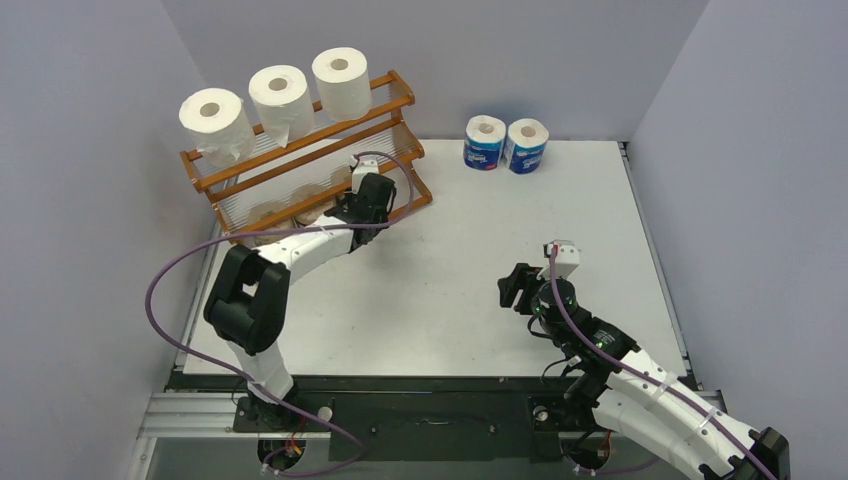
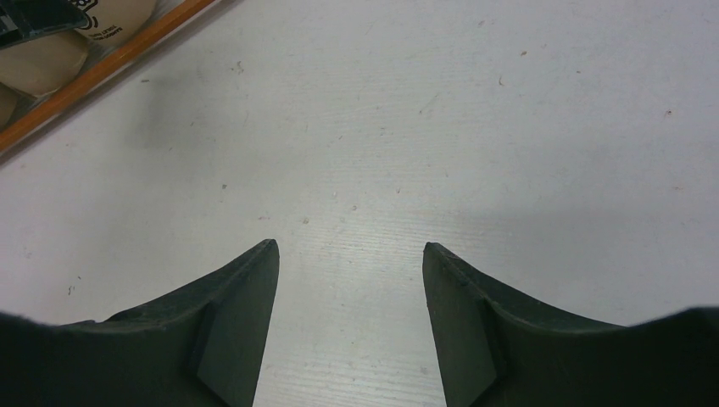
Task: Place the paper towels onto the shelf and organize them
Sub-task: Place the paper towel on the shelf, then move the paper towel to the center of the board.
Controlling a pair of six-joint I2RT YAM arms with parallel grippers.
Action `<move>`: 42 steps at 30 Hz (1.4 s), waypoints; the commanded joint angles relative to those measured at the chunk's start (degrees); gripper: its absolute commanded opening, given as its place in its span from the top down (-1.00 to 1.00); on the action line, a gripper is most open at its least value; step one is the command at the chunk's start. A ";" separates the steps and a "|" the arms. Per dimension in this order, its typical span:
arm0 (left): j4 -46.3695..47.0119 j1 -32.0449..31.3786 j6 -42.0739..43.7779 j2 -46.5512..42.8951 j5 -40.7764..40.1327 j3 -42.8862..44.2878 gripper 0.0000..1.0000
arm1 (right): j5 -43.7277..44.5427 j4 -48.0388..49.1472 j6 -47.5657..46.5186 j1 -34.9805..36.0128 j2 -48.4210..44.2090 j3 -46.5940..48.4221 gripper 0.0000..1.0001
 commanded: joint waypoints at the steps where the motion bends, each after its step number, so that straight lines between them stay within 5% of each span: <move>1: 0.89 -3.94 -0.16 -5.97 0.10 -1.33 0.20 | 0.79 0.48 0.73 -0.23 -0.26 0.14 -0.18; 11: 0.33 -13.20 -0.33 -15.29 -4.06 -6.46 -0.18 | 0.64 0.20 1.07 -0.27 0.03 0.42 -0.19; 17: 0.66 -16.02 -1.97 -23.25 -2.55 -12.43 -0.42 | 4.20 -0.22 3.02 -0.35 1.05 1.86 -0.36; 21: 2.35 -16.27 -3.12 -29.86 0.38 -18.00 -0.94 | 6.15 -1.35 4.26 -1.41 3.34 4.47 -0.49; 31: -4.29 -16.27 -4.30 -43.60 2.12 -22.06 -0.93 | 7.26 1.51 10.48 -10.08 7.43 9.86 -0.57; 42: 0.03 -16.12 -14.37 -51.74 10.54 -33.47 -0.93 | -2.62 12.53 14.98 -25.78 26.25 21.89 -0.50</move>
